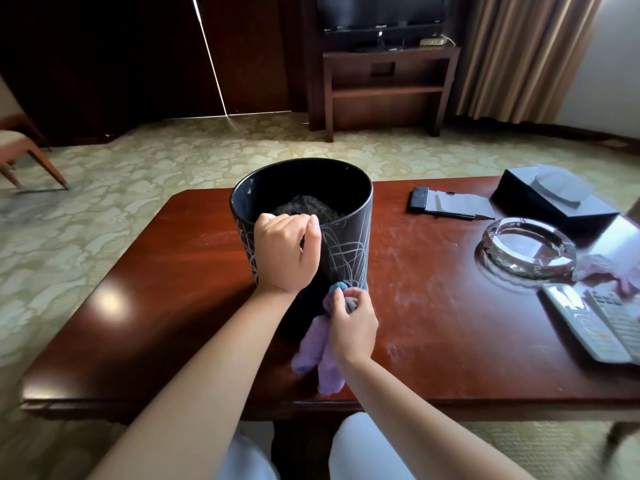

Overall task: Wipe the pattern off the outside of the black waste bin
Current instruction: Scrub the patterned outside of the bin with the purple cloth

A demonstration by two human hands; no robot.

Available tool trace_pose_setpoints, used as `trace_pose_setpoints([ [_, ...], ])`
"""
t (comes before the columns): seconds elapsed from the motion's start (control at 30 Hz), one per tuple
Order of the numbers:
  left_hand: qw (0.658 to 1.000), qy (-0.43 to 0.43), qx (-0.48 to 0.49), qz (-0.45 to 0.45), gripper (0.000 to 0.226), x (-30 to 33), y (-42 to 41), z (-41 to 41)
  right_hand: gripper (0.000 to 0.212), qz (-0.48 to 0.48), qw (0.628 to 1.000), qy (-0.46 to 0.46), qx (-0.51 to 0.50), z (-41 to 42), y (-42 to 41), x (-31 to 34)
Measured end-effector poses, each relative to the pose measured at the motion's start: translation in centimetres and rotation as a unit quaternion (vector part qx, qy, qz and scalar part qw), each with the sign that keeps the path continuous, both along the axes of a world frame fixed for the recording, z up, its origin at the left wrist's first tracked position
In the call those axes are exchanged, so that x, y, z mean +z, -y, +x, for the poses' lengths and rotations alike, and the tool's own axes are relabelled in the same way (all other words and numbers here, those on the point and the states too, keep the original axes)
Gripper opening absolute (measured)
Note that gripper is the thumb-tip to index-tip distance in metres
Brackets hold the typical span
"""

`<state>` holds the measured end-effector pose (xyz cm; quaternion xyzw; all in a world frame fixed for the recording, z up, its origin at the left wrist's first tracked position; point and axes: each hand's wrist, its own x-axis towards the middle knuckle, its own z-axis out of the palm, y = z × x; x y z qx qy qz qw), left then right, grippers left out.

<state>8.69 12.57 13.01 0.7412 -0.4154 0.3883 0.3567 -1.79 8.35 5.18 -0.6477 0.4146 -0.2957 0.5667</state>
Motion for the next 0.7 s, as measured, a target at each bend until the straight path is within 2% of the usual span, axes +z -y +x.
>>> trace_pose_setpoints([
  [0.1,1.0,-0.006,-0.001,-0.003,0.052,0.0,-0.1,0.0,0.01,0.036,0.999,-0.031,0.013,-0.2,0.0,-0.3],
  [0.3,0.999,-0.015,-0.016,-0.04,0.048,0.3,-0.1,-0.4,0.008,0.033,0.993,0.115,-0.012,0.6,0.2,3.5],
  [0.5,0.995,-0.06,-0.043,-0.066,0.048,0.7,-0.4,-0.7,0.003,0.067,0.996,0.044,-0.025,0.3,-0.1,1.8],
  [0.7,0.985,-0.114,-0.089,-0.097,0.047,1.3,-0.9,-1.0,0.003,0.006,0.985,0.17,-0.007,1.1,0.1,6.2],
])
